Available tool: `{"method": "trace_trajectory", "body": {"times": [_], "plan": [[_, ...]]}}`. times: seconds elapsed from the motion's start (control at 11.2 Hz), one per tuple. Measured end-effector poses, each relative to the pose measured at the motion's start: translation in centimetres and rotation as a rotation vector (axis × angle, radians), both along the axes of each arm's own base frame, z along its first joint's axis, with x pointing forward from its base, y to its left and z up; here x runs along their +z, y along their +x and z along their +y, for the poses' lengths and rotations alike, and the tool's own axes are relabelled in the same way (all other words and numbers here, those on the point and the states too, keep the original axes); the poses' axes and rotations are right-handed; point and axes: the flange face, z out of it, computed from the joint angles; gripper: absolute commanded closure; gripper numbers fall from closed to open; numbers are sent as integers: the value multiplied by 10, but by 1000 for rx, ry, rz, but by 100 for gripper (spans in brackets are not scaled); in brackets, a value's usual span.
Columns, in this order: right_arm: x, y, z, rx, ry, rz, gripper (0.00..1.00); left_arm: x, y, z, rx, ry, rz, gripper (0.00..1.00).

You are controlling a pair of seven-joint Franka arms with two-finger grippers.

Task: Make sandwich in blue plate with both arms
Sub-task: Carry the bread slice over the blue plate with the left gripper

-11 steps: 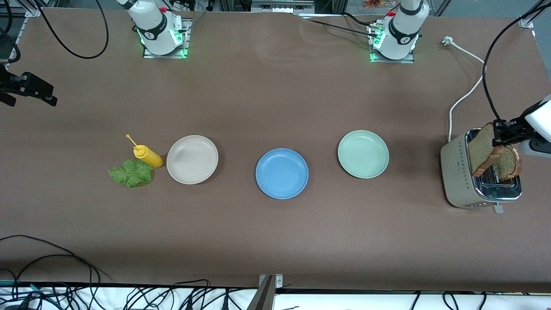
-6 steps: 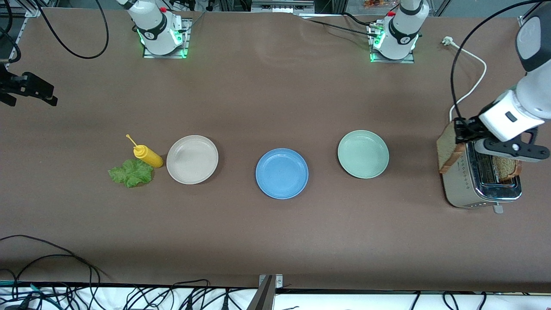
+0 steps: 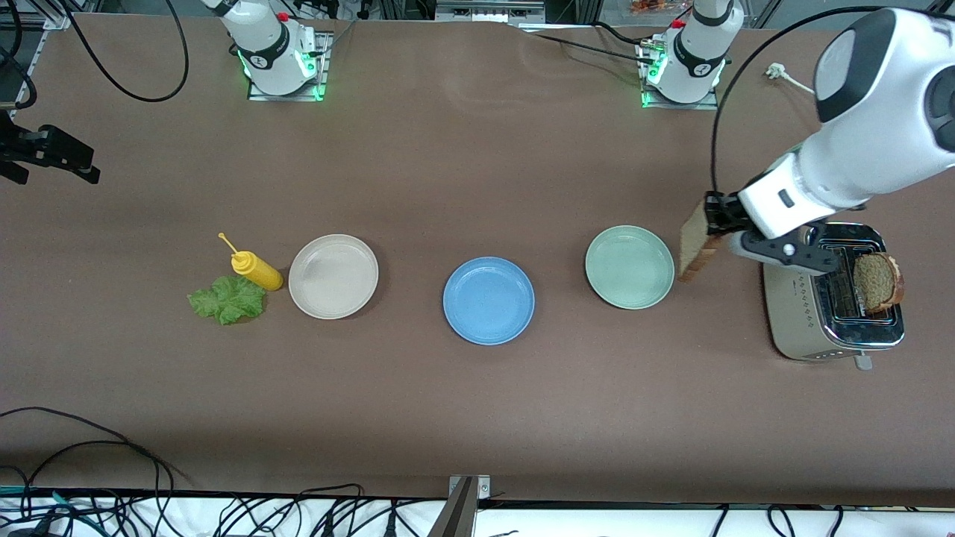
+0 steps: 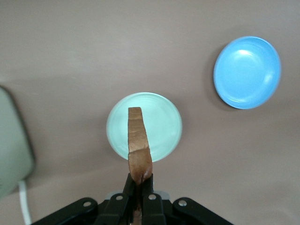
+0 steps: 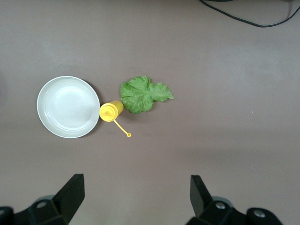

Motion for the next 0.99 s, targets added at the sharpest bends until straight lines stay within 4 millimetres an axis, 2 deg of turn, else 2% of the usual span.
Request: {"method": "trace_trajectory", "body": {"times": [0.18,0.36,0.72,0.99], "plan": [[0,0,0,0,0,0,0,-23,2,-21,-6,-75,59,100],[0,0,0,-1,0,0,0,-43,-1,-52,-43,-124,109,100],[1,-1,-1,-2,0,-2,0,-56,3,-102,1,-227,176,100],[2,-1,-1,-2,0,-4,0,-69,20,-137,114,-257,193,100]]}}
